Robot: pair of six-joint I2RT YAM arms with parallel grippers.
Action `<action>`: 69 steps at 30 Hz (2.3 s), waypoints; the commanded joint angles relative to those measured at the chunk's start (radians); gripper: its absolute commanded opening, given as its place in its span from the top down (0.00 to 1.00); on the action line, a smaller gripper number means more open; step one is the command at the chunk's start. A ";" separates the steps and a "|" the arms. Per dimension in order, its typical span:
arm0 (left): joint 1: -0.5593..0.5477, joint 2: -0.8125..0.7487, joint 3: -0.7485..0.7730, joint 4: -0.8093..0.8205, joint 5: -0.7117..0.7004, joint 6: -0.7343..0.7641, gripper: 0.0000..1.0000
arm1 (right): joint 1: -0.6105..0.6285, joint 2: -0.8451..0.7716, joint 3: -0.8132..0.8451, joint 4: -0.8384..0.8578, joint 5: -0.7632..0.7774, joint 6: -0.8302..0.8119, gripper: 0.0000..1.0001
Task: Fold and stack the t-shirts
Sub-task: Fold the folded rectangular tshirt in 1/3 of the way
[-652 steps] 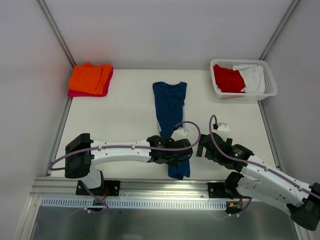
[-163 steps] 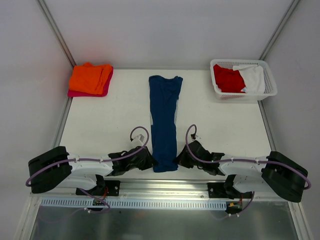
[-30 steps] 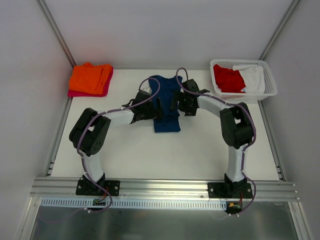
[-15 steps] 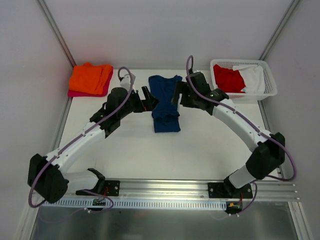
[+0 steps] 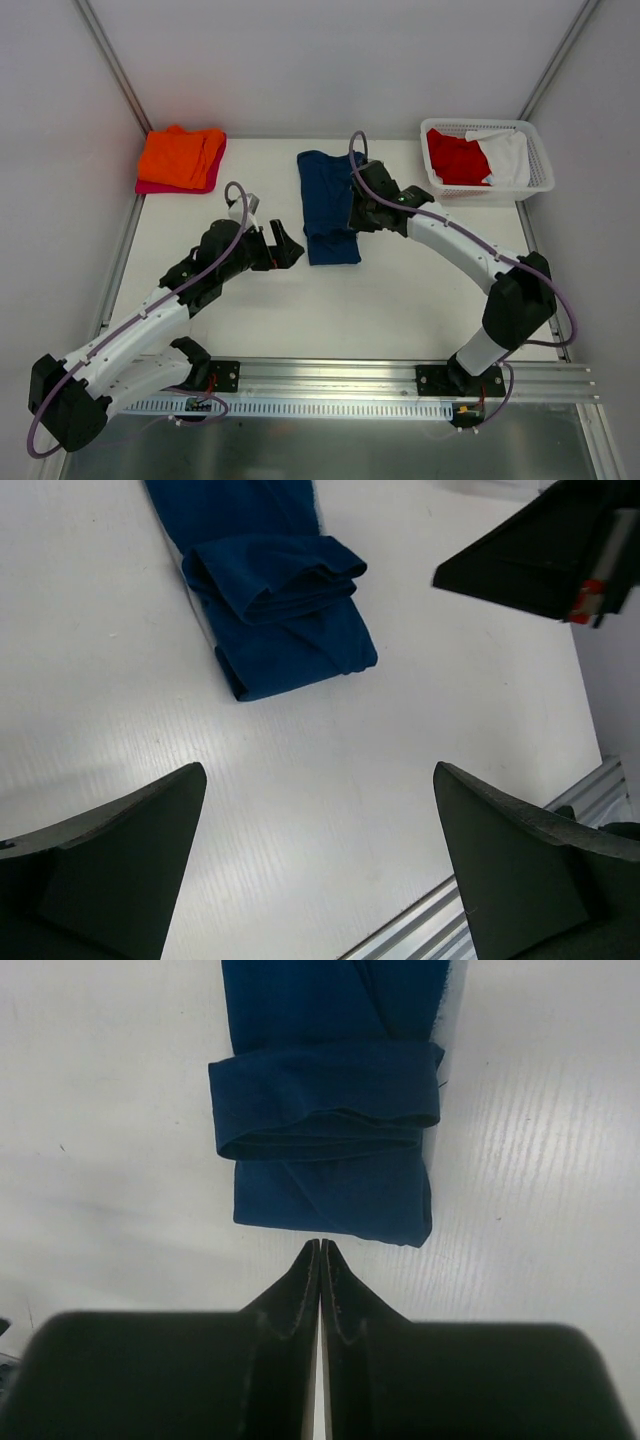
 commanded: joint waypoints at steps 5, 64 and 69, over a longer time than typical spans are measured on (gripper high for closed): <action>-0.017 -0.087 -0.010 -0.016 -0.035 -0.029 0.01 | 0.041 0.081 0.028 0.034 -0.031 0.054 0.99; -0.087 -0.130 -0.010 -0.068 -0.064 -0.037 0.01 | 0.072 0.375 0.131 0.140 -0.075 0.100 1.00; -0.091 -0.122 -0.004 -0.068 -0.074 -0.032 0.01 | 0.069 0.346 0.160 0.097 -0.066 0.086 0.99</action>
